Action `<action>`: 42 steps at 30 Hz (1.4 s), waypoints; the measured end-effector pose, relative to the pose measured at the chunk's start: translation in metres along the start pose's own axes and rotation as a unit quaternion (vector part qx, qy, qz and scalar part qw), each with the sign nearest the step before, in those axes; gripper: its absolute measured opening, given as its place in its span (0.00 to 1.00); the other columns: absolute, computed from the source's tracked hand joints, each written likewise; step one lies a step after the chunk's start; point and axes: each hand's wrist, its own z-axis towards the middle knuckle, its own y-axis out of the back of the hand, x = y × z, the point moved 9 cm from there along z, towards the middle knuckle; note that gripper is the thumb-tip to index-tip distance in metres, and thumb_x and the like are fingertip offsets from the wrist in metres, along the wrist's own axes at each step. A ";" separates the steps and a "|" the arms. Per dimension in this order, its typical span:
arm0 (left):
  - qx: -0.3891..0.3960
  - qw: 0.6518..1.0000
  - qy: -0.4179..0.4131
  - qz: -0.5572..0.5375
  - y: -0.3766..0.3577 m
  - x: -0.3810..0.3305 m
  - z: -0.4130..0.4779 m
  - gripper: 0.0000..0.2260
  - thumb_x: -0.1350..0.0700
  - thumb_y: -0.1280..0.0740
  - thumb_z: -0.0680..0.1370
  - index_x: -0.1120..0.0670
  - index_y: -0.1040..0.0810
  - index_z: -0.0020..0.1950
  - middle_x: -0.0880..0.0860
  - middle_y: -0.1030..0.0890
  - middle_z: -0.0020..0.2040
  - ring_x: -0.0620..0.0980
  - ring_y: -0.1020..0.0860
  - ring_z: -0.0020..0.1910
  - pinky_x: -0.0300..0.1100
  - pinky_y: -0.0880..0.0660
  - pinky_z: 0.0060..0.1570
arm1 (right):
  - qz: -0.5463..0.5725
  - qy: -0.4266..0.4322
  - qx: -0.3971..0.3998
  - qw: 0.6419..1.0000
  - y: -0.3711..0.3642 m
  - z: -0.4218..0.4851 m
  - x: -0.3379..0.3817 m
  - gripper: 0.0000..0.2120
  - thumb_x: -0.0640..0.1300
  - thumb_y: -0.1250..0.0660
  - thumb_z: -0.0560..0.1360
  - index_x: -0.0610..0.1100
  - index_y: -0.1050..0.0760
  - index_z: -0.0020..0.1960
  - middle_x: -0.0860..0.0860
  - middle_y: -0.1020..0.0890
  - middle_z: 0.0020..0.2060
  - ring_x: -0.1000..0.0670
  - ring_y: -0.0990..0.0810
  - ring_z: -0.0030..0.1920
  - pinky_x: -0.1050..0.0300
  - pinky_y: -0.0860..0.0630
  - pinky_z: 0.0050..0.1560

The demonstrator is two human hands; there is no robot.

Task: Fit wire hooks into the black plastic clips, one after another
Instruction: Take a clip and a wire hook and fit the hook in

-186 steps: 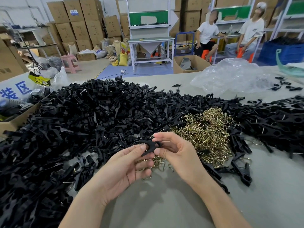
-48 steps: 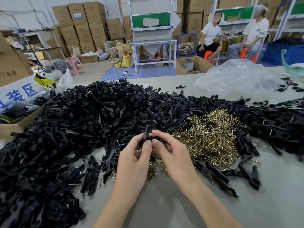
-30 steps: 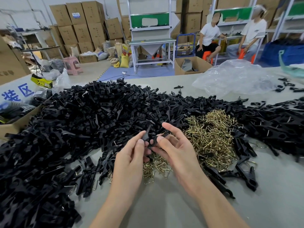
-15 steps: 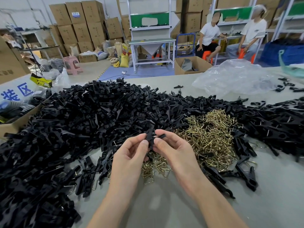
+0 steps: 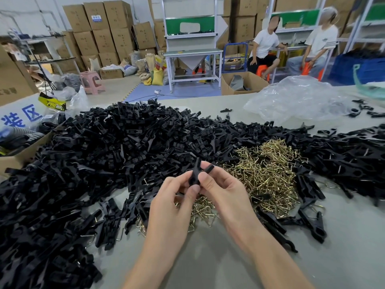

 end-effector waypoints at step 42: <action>0.012 0.997 0.012 0.080 0.006 0.008 0.001 0.12 0.55 0.37 0.81 0.41 0.20 0.60 0.38 0.18 0.49 0.38 0.20 0.49 0.33 0.25 0.49 | -0.006 -0.048 0.051 0.998 -0.010 -0.006 -0.003 0.11 0.43 0.27 0.70 0.49 0.14 0.52 0.46 0.13 0.51 0.49 0.14 0.55 0.62 0.20 0.53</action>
